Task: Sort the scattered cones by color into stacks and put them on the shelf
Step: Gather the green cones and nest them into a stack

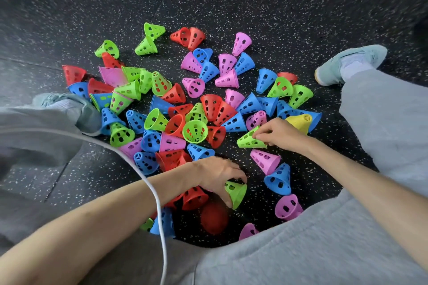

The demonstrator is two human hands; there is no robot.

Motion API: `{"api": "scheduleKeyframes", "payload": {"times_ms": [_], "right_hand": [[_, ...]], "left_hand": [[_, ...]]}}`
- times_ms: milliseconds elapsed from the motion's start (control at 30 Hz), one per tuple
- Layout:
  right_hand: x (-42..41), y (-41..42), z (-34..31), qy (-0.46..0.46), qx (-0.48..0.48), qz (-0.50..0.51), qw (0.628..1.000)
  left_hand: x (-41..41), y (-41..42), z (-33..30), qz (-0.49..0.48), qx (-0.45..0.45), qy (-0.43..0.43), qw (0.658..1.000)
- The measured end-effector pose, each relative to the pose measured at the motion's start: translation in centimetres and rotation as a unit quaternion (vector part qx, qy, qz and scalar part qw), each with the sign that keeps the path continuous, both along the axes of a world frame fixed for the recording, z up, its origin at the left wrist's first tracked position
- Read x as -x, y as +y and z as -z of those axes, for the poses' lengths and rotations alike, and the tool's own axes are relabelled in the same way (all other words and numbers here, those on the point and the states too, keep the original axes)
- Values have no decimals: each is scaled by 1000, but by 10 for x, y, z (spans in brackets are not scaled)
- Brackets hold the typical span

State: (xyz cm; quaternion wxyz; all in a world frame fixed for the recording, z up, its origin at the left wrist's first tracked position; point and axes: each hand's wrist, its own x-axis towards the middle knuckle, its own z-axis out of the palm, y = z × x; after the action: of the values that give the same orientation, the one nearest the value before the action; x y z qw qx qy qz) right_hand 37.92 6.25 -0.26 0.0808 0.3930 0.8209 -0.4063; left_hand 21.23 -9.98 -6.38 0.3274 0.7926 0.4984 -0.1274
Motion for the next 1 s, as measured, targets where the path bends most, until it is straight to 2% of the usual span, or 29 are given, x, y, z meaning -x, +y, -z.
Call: {"api": "scheduleKeyframes", "payload": {"times_ms": [100,267,600,700,867,1000], "right_hand": [[-4,-5,-5,-3,-1,3,1000],[-8,-13,-15,18,-7,29,999],[2,-13,-35,81,-70,65,992],[1,-14,-34,94,-87,74,989],[-4,-15,-33,124,-108,123,979],[-8,-12,-36,168,-130,160,964]], "left_hand": [[-3,-1,-4,-3,0,20,1000],[-3,-4,-10,-67,6,9,998],[-5,0,-23,-105,8,22,994],[-8,0,-20,-151,3,1,989],[-6,-5,-9,-292,-44,-88,951],[0,1,-22,-421,-70,-150,892]]}}
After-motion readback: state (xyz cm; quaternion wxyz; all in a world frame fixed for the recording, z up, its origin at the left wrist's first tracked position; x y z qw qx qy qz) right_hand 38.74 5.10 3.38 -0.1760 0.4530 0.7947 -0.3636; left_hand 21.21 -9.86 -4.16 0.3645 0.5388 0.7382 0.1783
